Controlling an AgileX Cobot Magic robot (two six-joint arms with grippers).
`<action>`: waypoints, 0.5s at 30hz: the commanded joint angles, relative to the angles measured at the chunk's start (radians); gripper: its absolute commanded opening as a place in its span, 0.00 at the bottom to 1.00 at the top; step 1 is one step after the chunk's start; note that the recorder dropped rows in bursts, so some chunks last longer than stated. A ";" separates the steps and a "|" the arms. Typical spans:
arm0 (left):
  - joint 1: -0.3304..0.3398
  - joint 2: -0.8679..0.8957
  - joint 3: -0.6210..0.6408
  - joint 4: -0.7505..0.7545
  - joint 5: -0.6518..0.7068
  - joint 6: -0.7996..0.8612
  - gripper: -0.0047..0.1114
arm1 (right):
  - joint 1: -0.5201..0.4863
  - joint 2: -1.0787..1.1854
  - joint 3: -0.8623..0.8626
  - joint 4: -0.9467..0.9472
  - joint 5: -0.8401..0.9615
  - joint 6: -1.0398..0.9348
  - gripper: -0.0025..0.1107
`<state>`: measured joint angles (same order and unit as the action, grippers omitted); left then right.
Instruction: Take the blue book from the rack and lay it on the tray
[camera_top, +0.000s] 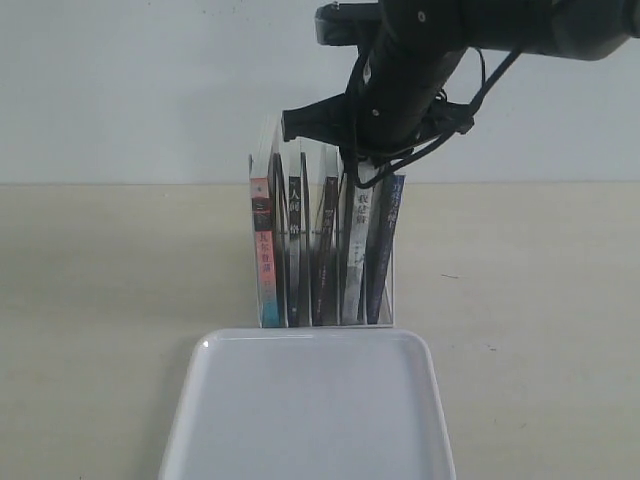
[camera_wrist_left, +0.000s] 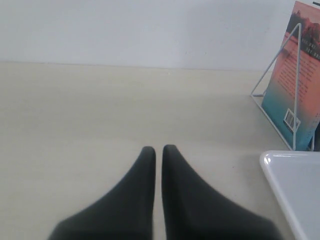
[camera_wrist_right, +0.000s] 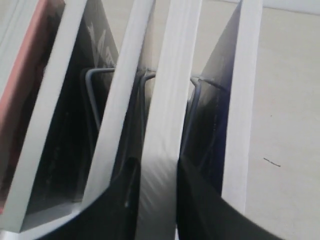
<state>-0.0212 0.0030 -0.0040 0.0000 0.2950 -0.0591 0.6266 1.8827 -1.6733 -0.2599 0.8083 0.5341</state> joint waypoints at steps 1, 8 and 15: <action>0.001 -0.003 0.004 -0.011 0.002 0.002 0.08 | 0.001 -0.081 -0.004 -0.022 -0.034 0.008 0.02; 0.001 -0.003 0.004 -0.011 0.002 0.002 0.08 | 0.001 -0.151 -0.004 -0.036 -0.034 0.008 0.02; 0.001 -0.003 0.004 -0.011 0.002 0.002 0.08 | 0.001 -0.199 -0.004 -0.063 -0.034 0.008 0.02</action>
<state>-0.0212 0.0030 -0.0040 0.0000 0.2950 -0.0591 0.6266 1.7186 -1.6715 -0.2848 0.8141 0.5385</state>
